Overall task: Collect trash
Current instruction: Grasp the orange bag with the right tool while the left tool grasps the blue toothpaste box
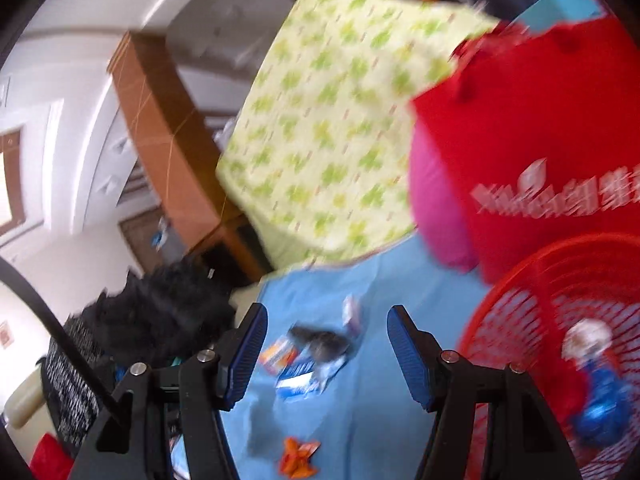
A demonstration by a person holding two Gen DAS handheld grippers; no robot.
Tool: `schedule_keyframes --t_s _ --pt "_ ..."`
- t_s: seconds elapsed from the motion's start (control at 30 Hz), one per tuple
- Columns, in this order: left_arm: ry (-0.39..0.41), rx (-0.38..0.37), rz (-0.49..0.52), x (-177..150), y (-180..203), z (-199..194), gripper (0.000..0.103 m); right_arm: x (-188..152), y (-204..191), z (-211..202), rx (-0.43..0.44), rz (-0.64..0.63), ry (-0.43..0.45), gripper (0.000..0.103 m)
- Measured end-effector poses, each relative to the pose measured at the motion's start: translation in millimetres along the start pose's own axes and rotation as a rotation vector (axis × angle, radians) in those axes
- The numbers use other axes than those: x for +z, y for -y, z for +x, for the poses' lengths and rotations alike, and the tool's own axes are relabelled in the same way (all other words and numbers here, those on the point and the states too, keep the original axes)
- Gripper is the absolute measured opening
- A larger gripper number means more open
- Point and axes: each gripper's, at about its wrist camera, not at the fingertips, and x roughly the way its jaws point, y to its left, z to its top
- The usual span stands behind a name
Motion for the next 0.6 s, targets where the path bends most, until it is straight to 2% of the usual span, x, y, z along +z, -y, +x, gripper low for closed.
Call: schedule_keyframes --t_s 0.17,0.33,0.43,0.53,0.6 --pt "-0.021 0.064 -0.038 -16.7 -37.5 8.4 0.053 -30.0 -21.3 59.3 0.04 0.008 -0.233 0.066" --pt "-0.051 0.082 -0.078 -37.3 -66.9 19.8 0.053 -71.3 -26.6 115.8 0.068 0.062 -0.484 0.066" --pt "-0.073 0.078 -0.104 -41.1 -76.0 27.8 0.053 -97.2 -32.4 138.6 0.054 0.053 -0.586 0.063" --pt "-0.074 0.069 -0.104 -39.5 -80.7 30.4 0.053 -122.2 -38.0 158.7 0.028 0.035 -0.681 0.054" --pt "-0.075 0.064 -0.091 -37.0 -80.6 33.4 0.054 -137.7 -40.2 169.9 0.003 0.03 -0.739 0.051"
